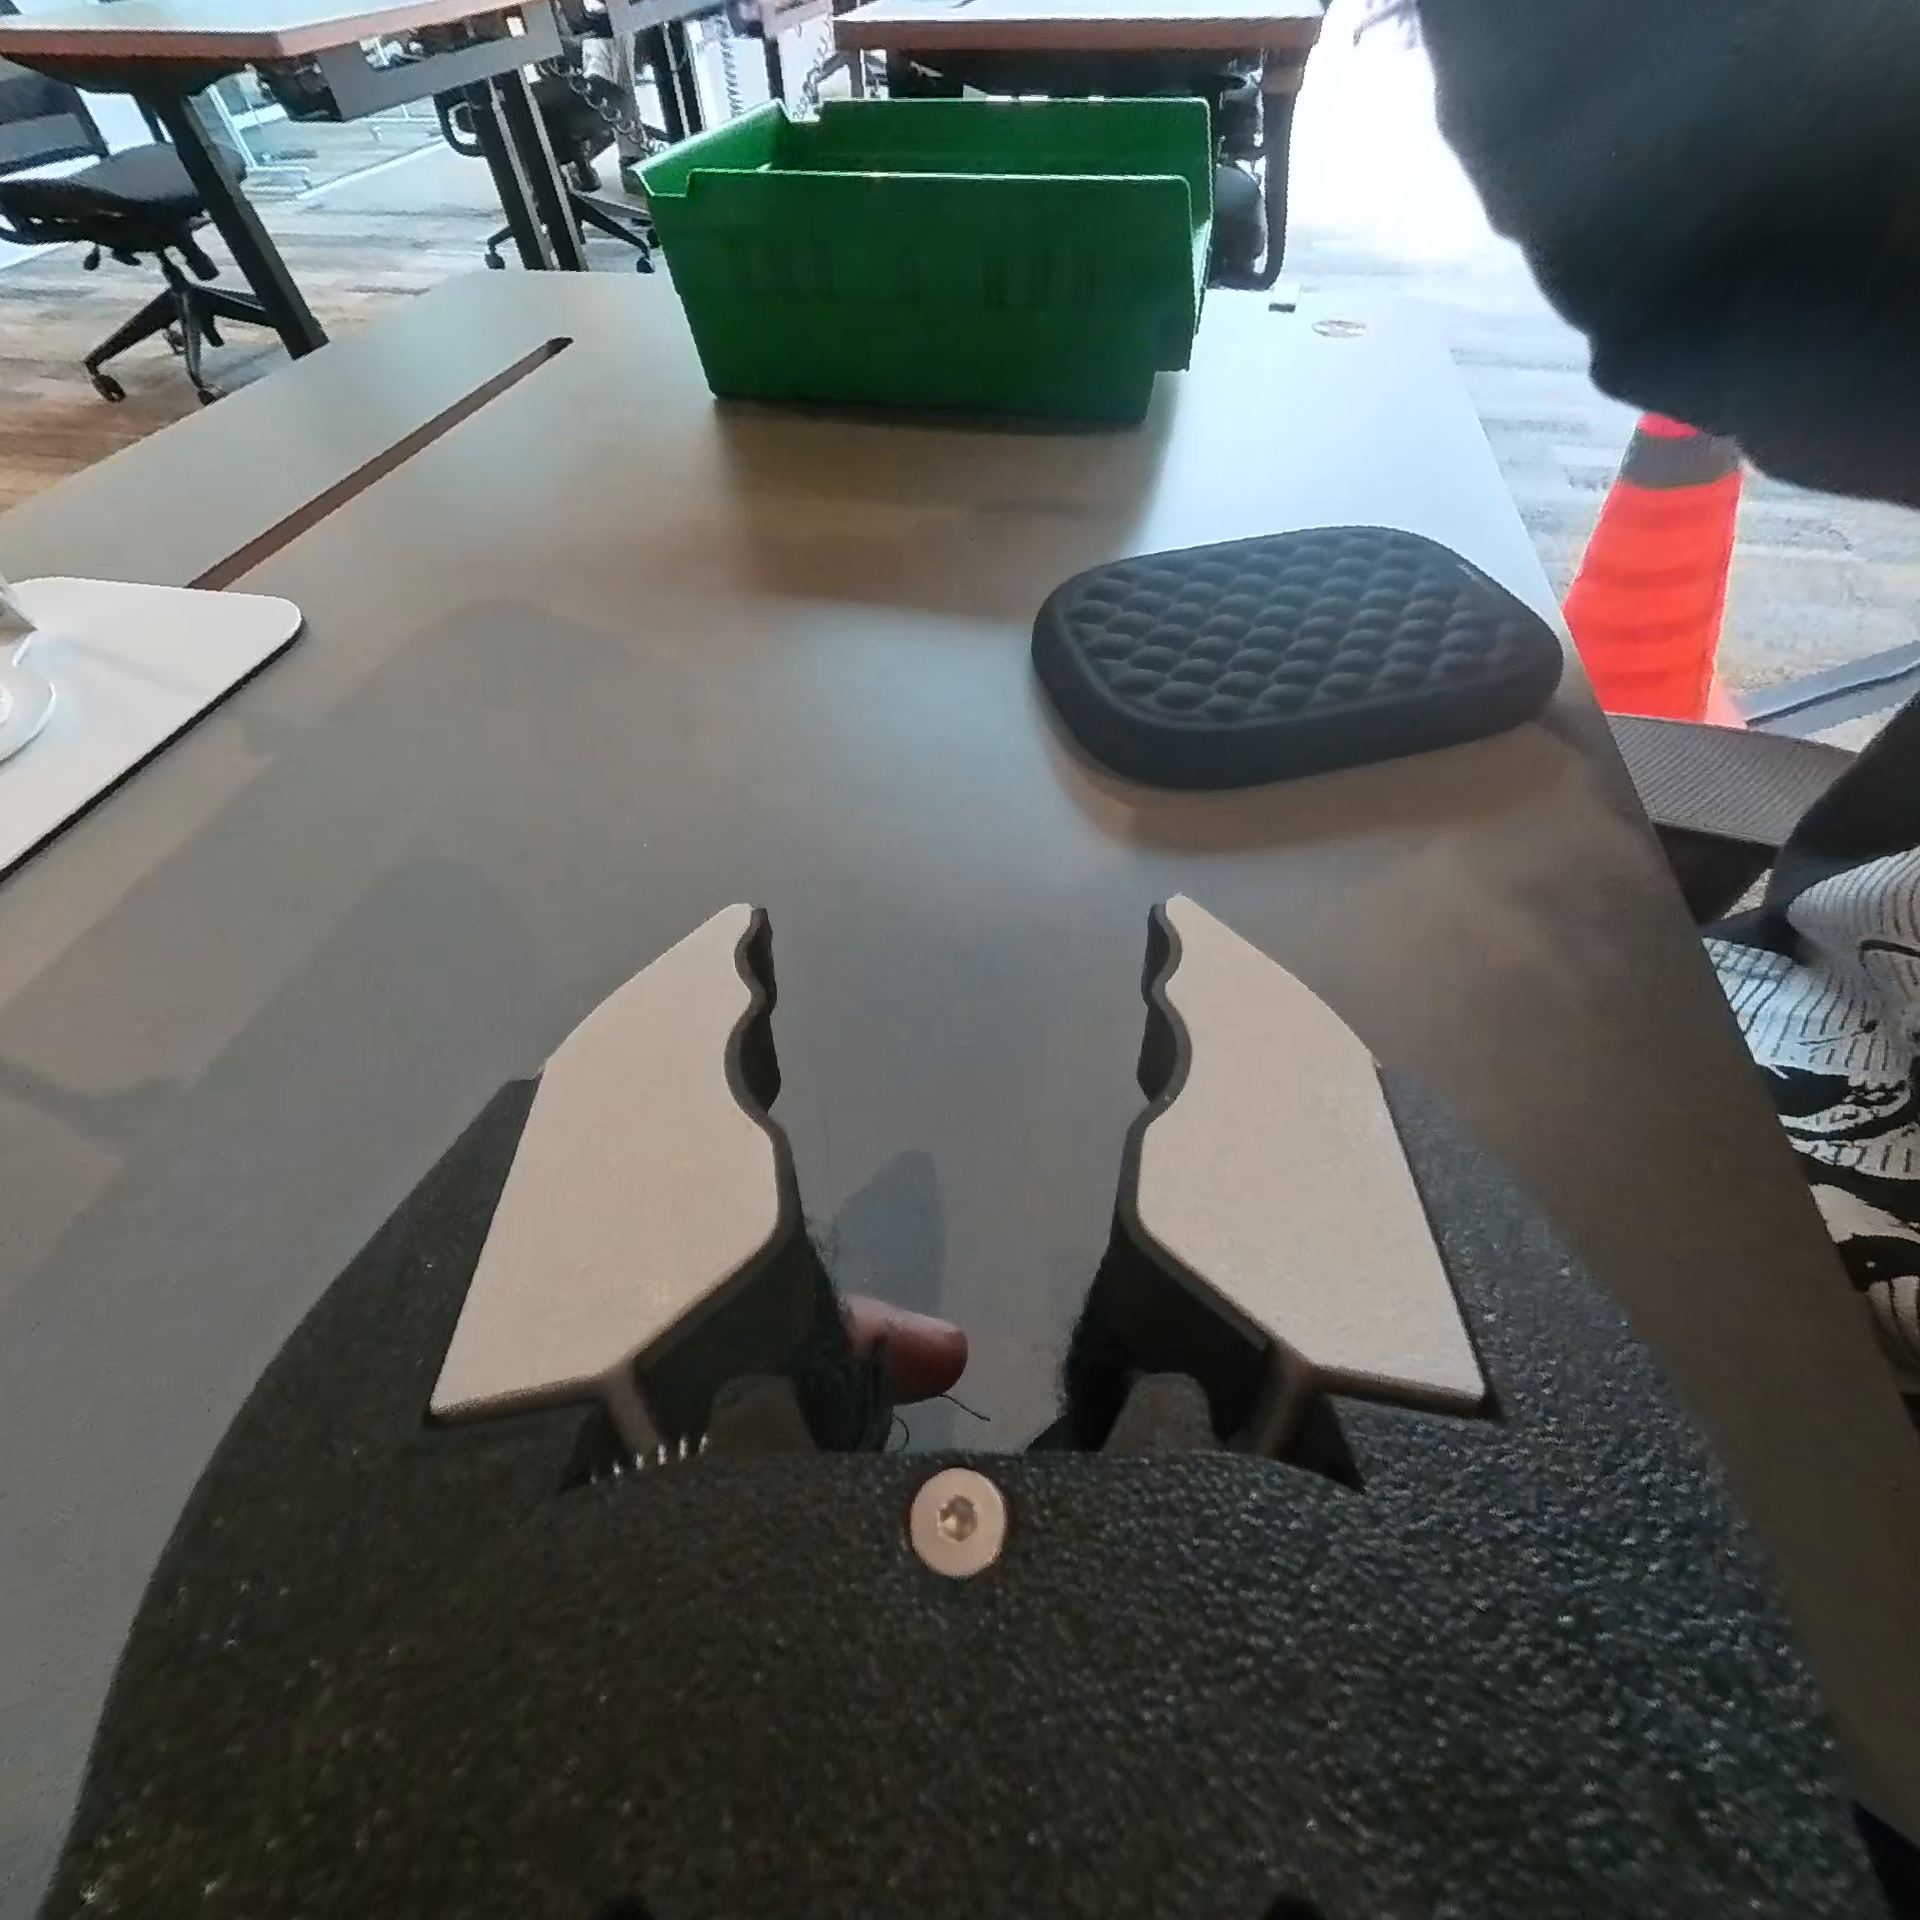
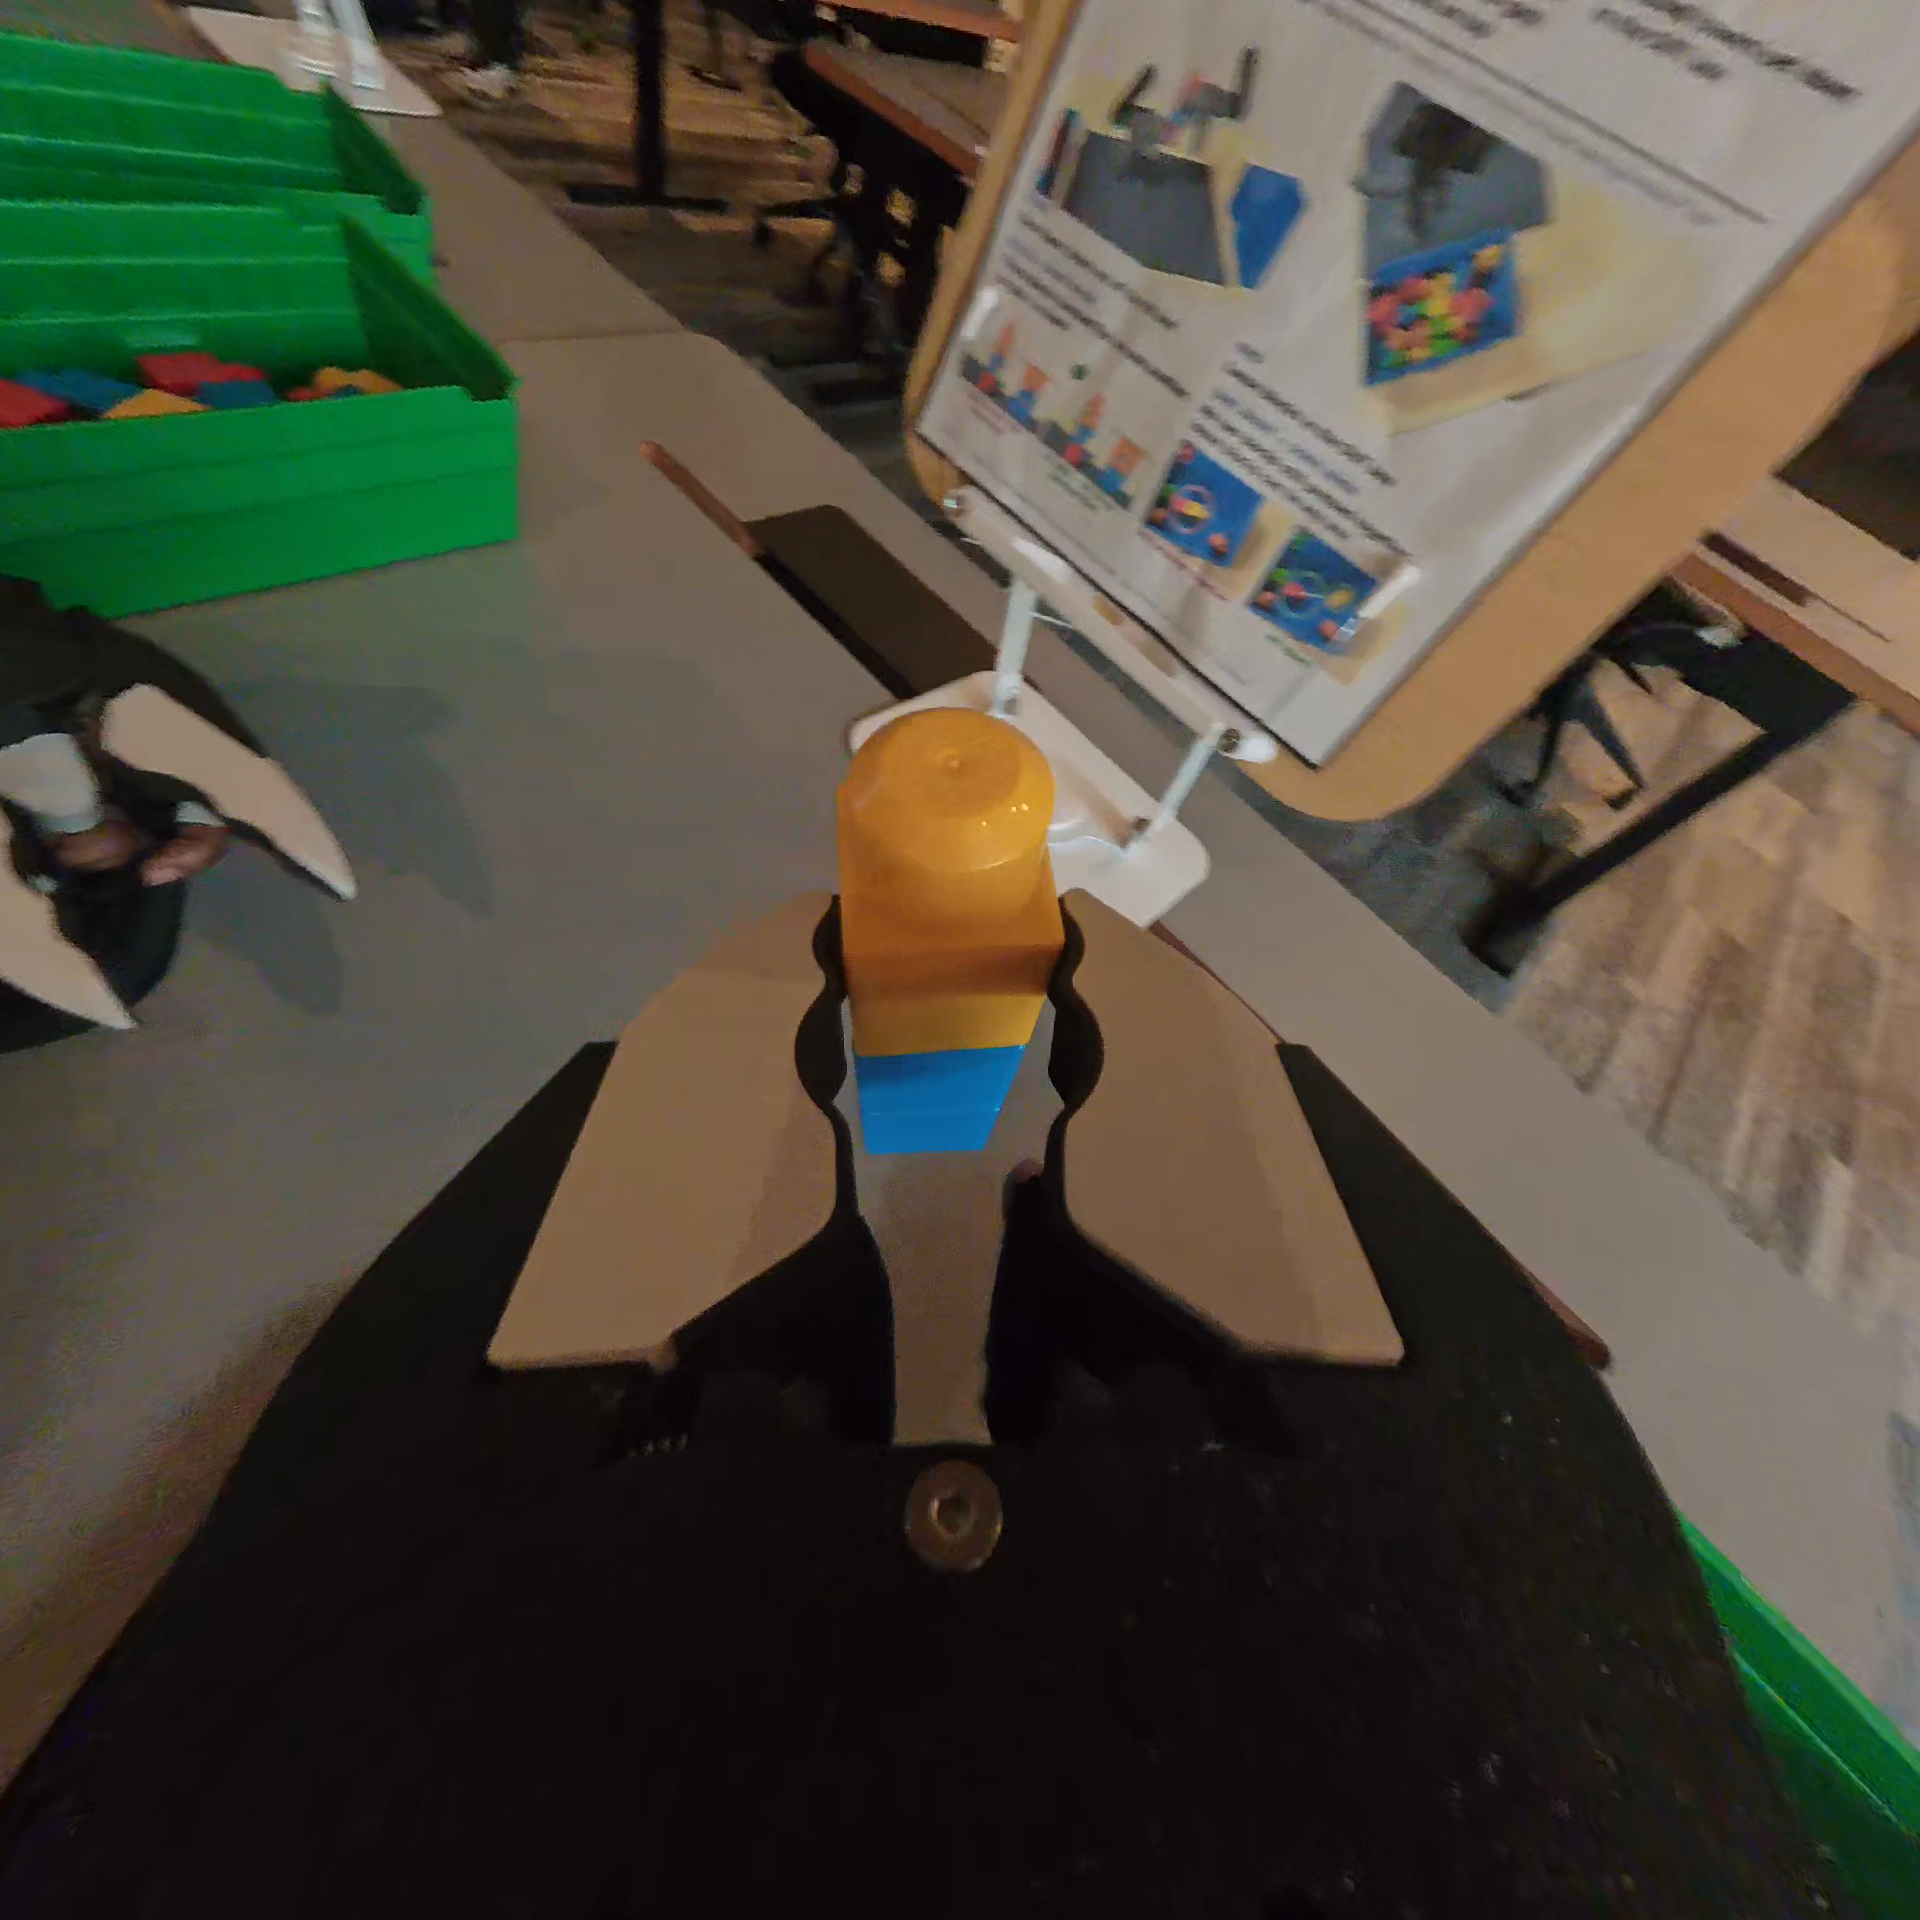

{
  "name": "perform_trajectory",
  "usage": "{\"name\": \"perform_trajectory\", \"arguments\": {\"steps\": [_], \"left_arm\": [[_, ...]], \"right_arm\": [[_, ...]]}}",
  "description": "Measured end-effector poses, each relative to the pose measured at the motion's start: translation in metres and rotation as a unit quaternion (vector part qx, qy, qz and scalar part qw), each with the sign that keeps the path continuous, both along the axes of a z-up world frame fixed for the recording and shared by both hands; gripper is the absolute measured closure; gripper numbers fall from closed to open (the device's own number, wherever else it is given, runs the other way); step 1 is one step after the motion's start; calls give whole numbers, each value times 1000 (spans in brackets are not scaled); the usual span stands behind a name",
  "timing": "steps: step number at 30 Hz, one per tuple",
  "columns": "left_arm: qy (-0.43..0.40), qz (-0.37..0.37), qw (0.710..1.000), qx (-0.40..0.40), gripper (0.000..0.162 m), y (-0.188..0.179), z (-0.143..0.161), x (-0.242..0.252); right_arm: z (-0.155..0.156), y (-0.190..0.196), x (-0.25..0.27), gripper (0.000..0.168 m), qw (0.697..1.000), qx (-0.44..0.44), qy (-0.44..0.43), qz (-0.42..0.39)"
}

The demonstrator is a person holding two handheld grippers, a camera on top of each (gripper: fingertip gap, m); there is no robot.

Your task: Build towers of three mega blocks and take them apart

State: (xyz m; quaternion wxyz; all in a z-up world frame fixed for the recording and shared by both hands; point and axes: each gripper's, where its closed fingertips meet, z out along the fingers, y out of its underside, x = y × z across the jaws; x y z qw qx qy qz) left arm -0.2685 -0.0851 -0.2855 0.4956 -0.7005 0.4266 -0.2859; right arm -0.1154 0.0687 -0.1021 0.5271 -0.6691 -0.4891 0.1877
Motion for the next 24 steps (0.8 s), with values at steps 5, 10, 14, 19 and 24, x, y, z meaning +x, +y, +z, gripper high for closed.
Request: {"name": "perform_trajectory", "arguments": {"steps": [5,10,14,19,24], "left_arm": [[-2,2,1000,0,94,0,0,-1],[1,1,1000,0,94,0,0,0],[0,2,1000,0,94,1,0,-1],[1,3,1000,0,94,1,0,-1],[0,3,1000,-2,94,1,-1,-1]], "right_arm": [[5,39,45,132,997,-2,-1,-77],[1,76,94,132,987,2,8,-160],[-10,101,132,132,975,-1,16,-221],[-35,131,180,132,956,-16,36,-291],[-63,154,216,132,938,-31,33,-343]]}}
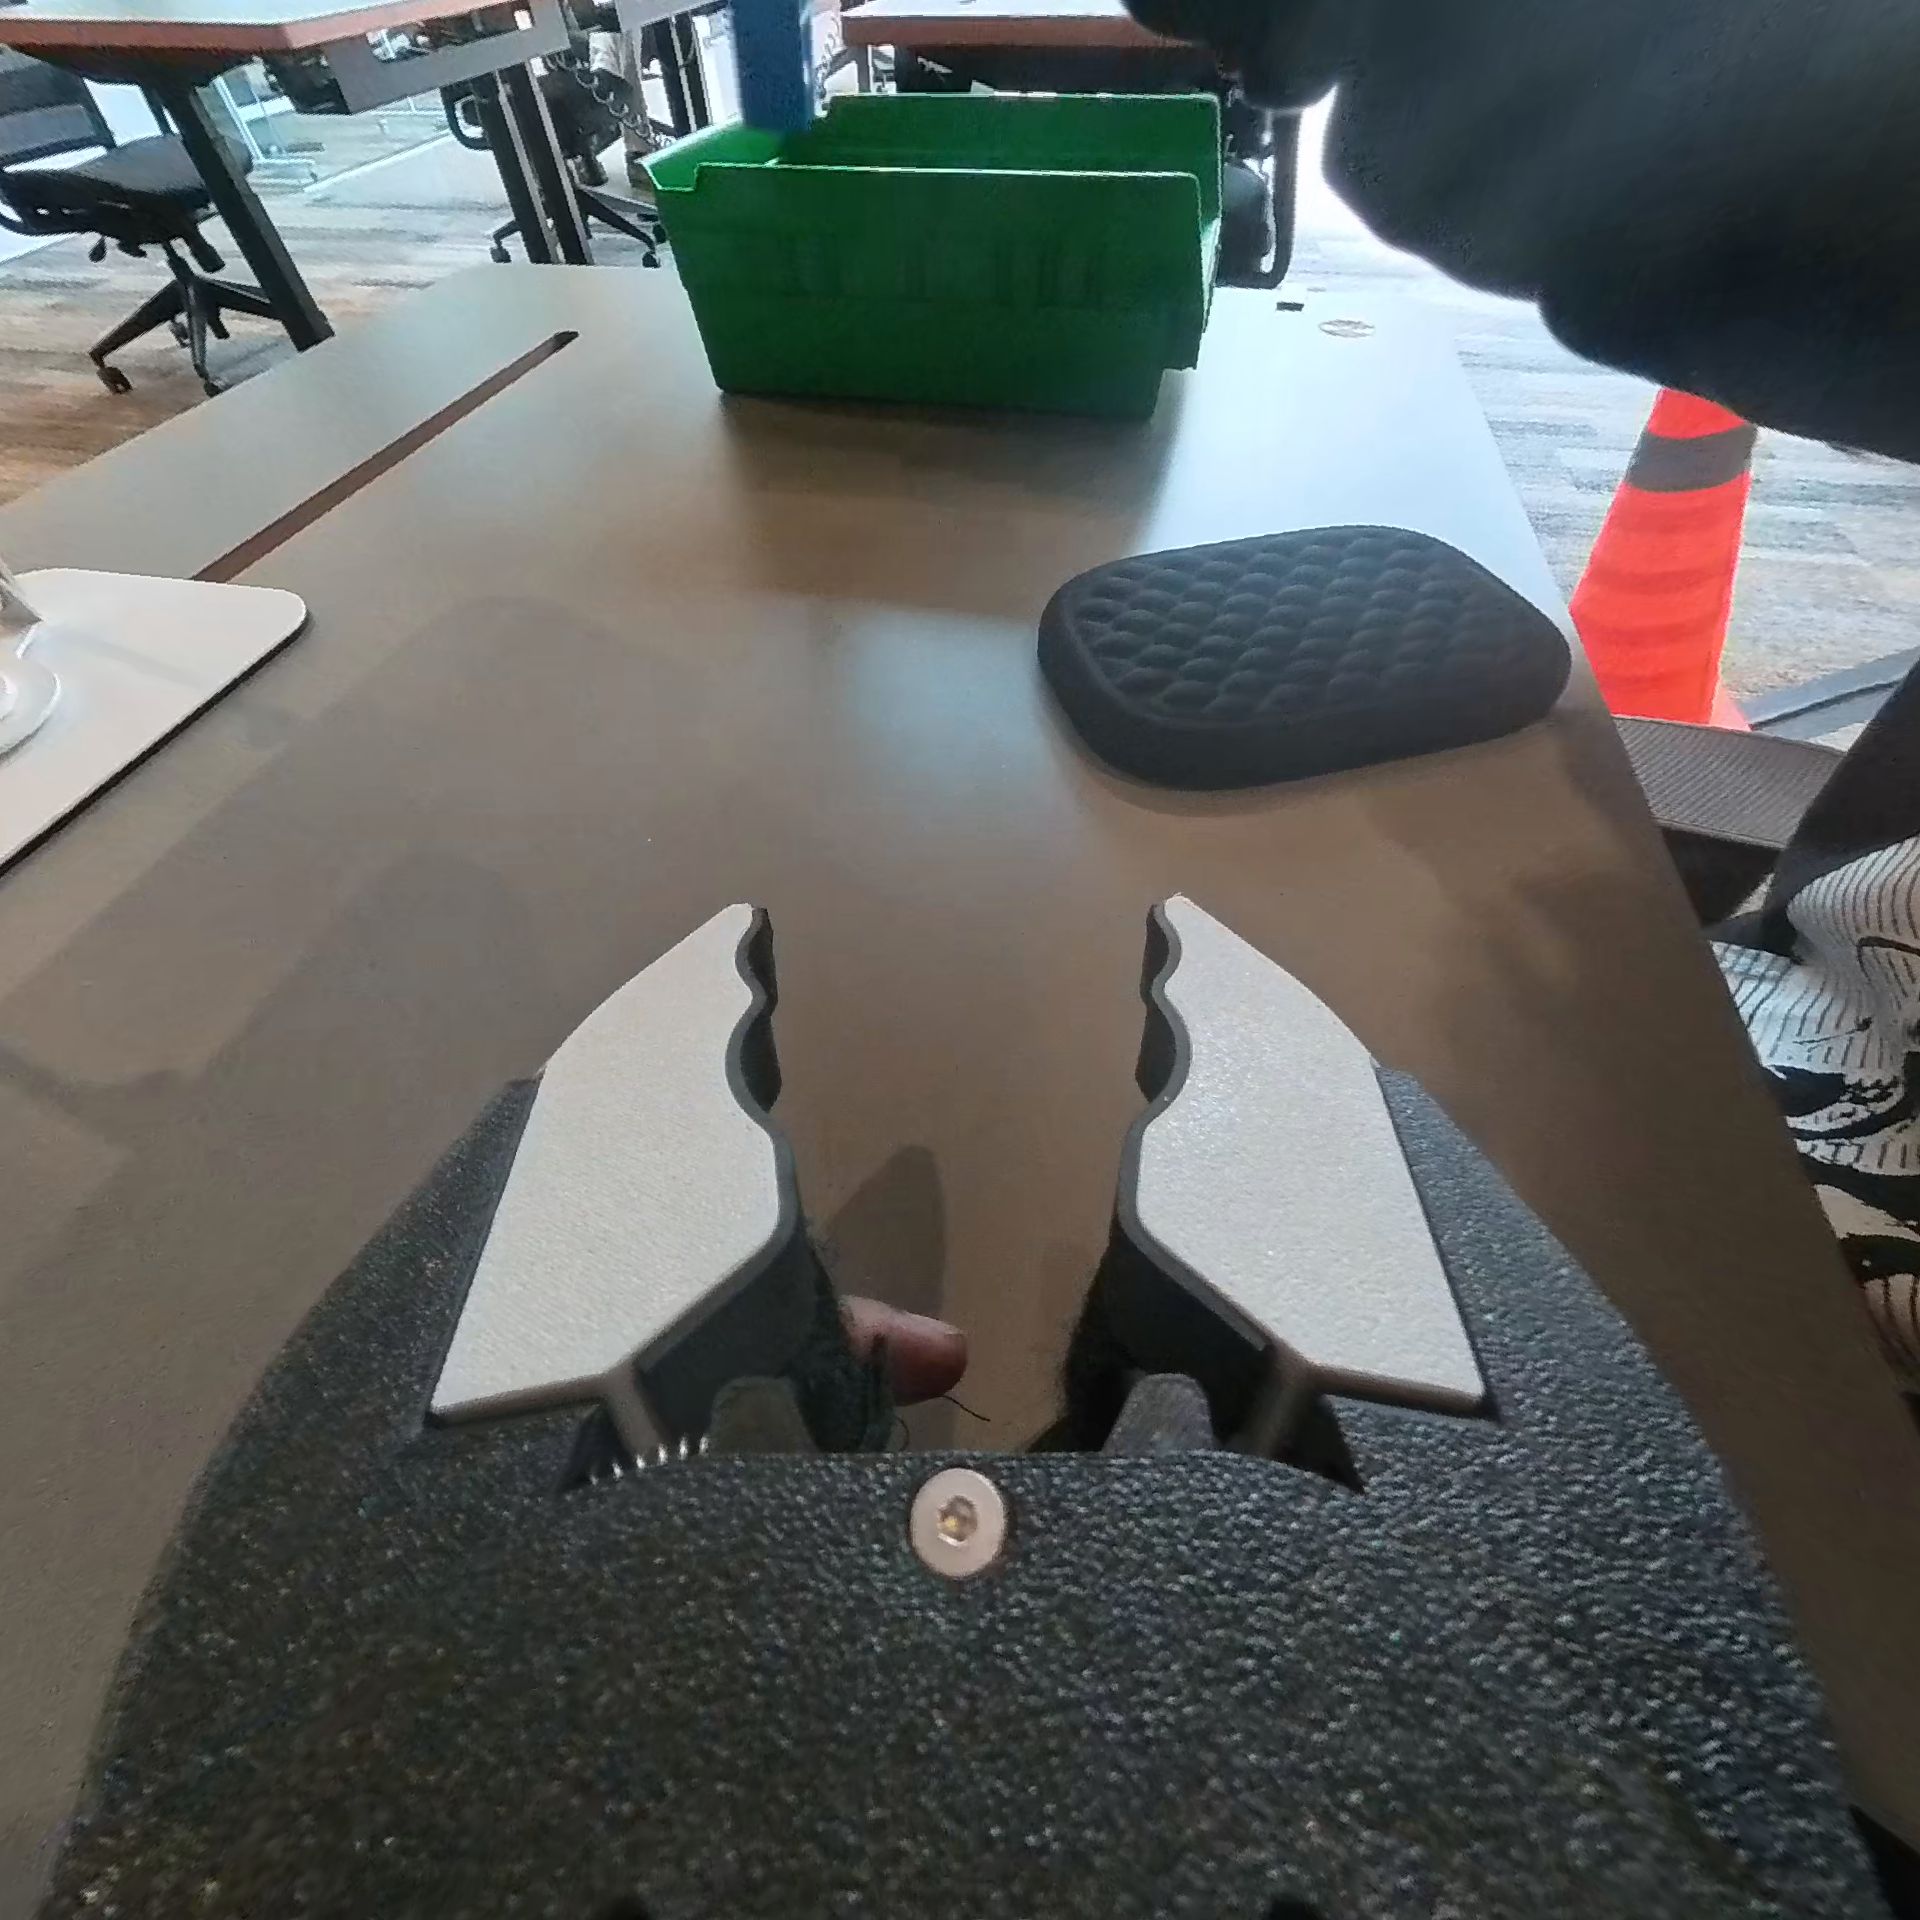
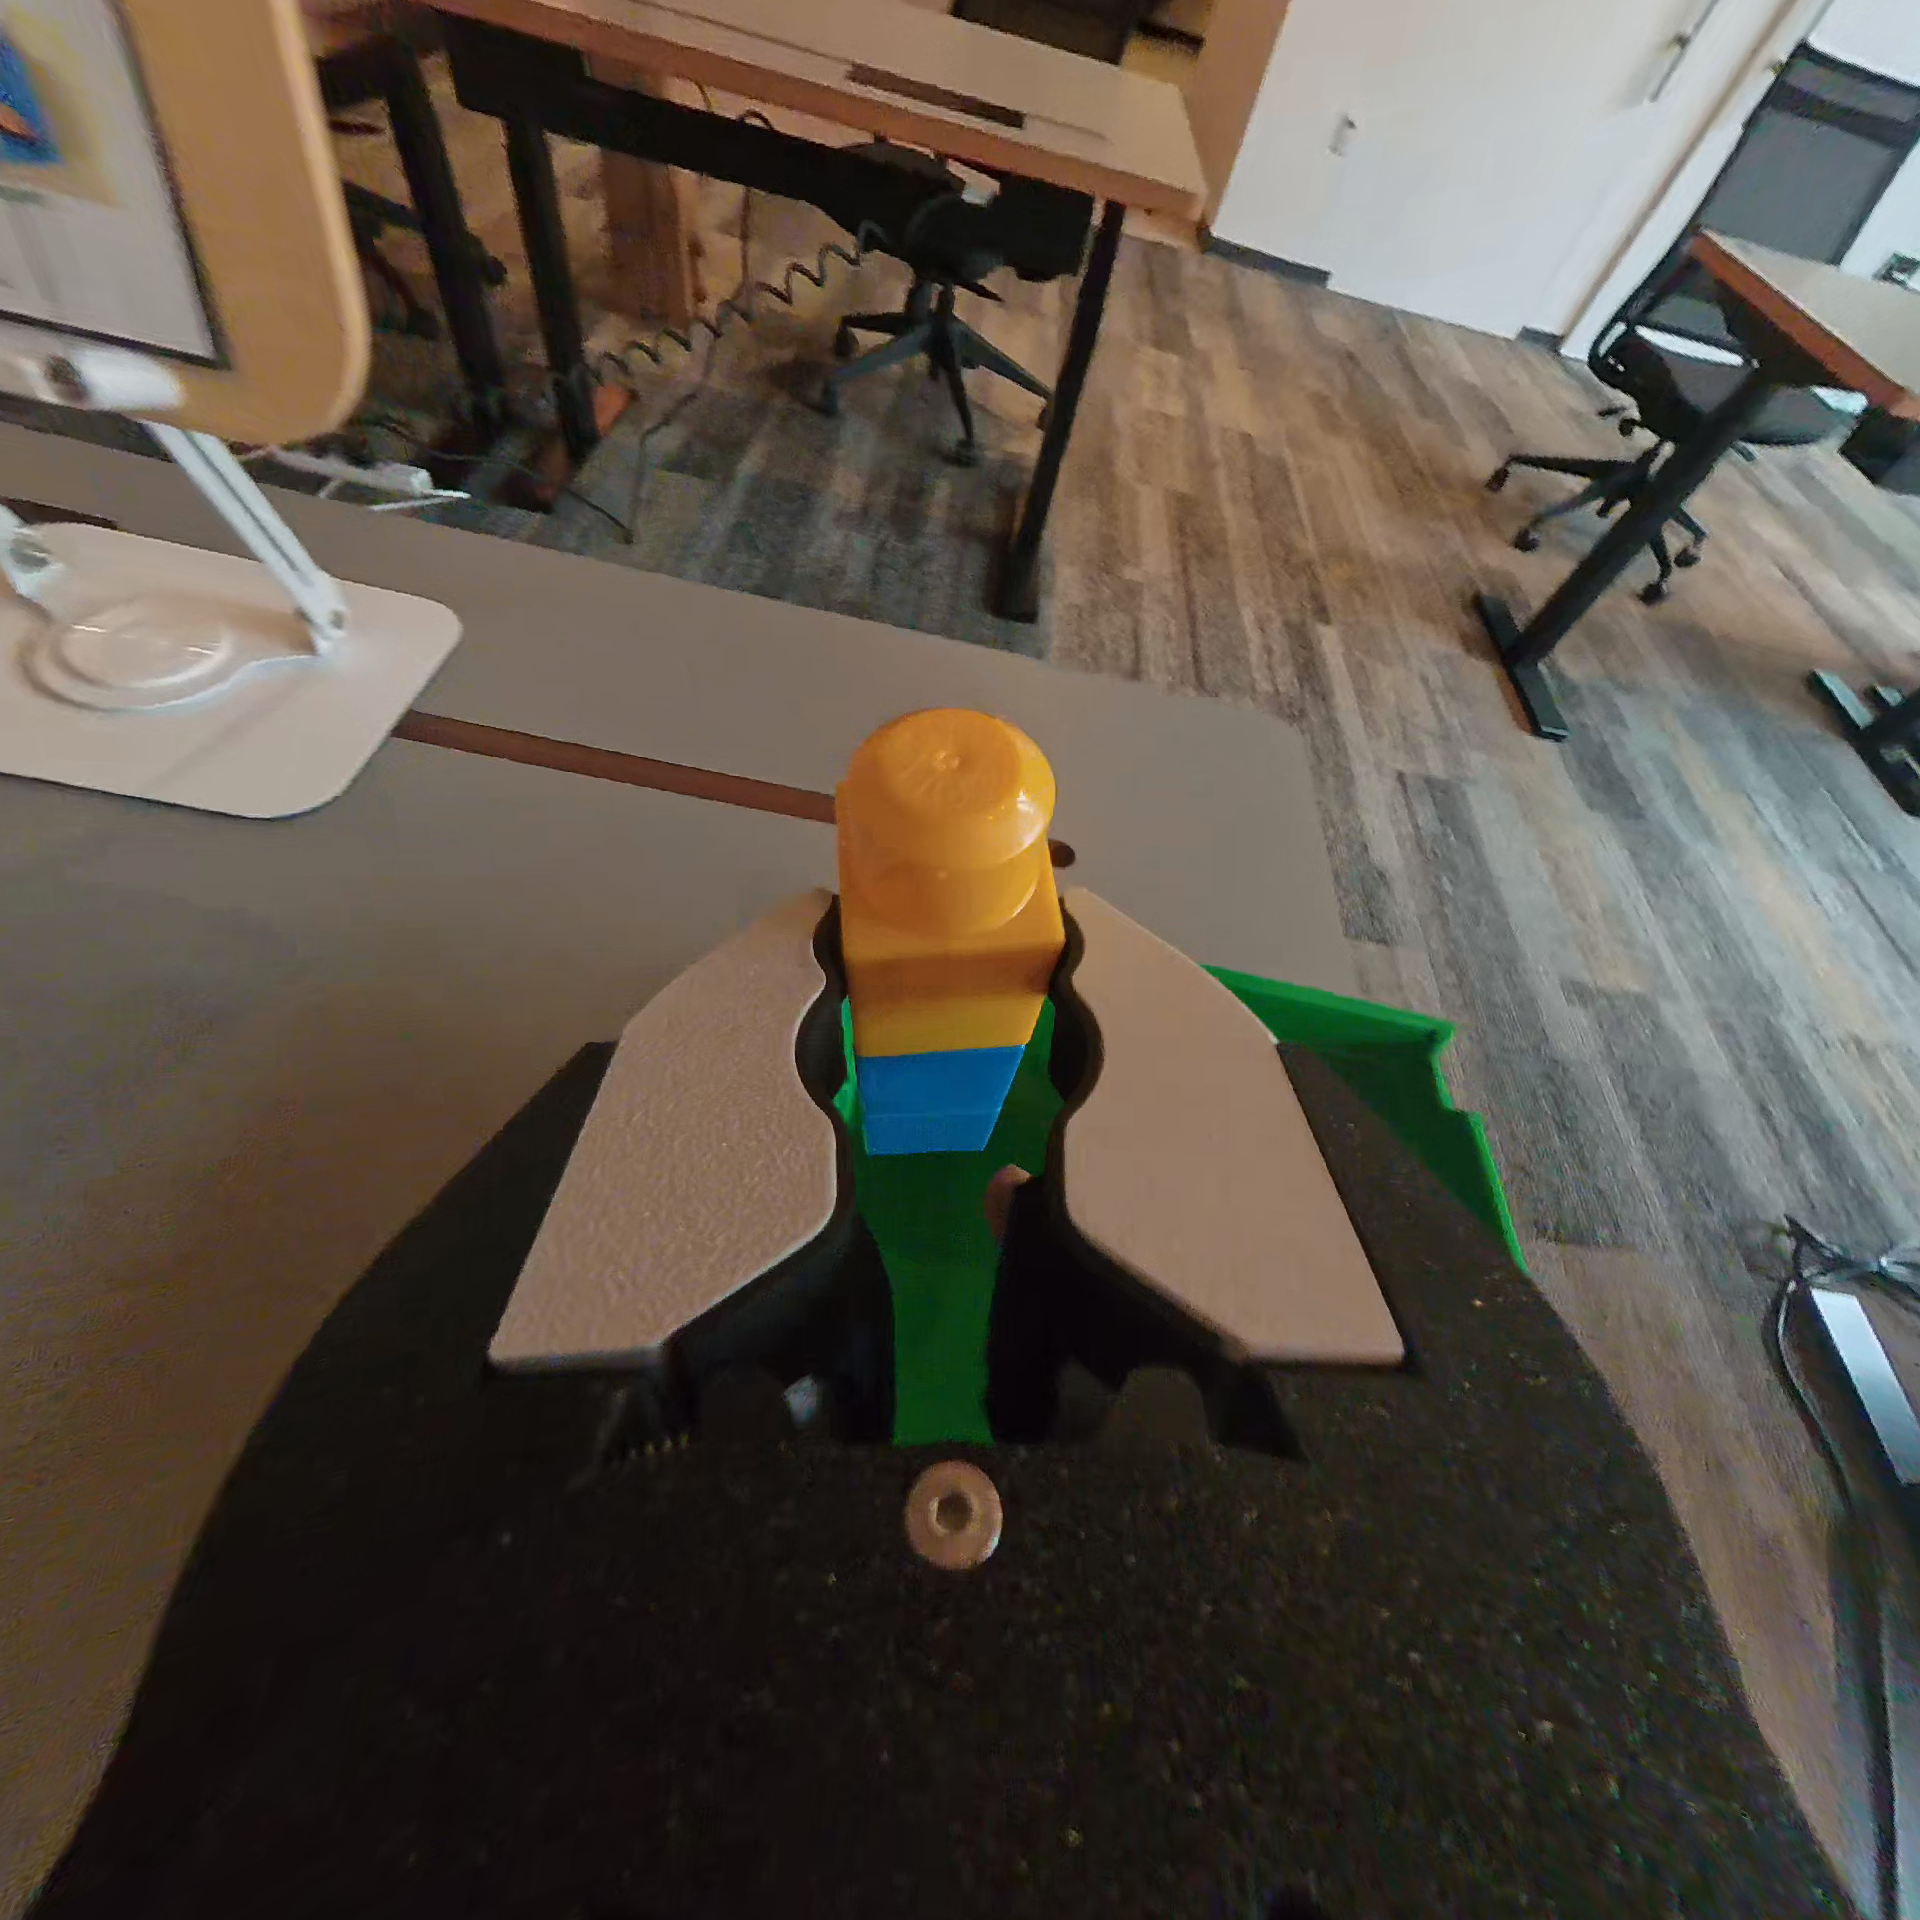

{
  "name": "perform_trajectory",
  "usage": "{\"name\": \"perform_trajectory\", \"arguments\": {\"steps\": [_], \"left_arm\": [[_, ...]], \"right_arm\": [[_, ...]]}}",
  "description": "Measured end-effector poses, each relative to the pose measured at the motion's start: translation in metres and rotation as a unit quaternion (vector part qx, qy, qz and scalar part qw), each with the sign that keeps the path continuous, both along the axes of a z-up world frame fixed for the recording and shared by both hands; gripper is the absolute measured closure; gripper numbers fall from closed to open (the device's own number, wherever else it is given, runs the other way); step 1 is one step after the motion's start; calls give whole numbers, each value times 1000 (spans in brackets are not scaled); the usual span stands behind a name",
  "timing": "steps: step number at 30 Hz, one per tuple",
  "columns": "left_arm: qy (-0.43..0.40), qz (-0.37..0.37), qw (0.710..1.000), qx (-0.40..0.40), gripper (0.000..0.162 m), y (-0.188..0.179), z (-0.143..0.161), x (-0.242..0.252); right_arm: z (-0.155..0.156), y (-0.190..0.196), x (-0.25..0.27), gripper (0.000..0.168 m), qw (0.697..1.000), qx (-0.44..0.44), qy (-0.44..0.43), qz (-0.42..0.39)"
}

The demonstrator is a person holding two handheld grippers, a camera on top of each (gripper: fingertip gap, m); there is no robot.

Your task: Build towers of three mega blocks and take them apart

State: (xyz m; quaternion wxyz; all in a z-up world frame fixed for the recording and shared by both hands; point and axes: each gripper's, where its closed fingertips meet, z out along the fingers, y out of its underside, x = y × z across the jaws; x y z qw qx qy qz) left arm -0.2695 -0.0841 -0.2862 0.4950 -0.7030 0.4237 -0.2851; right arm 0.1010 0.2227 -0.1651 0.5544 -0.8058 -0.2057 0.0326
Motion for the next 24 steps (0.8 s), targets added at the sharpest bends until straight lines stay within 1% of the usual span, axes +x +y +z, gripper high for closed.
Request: {"name": "perform_trajectory", "arguments": {"steps": [6,14,24], "left_arm": [[4,1,1000,-1,94,0,-1,0],[9,-1,1000,-4,94,0,-4,1],[12,0,1000,-10,94,1,-5,1]], "right_arm": [[-29,18,24,132,999,-19,1,-34],[-66,31,43,132,997,-44,-4,-56],[-97,40,34,132,997,-60,17,-41]]}}
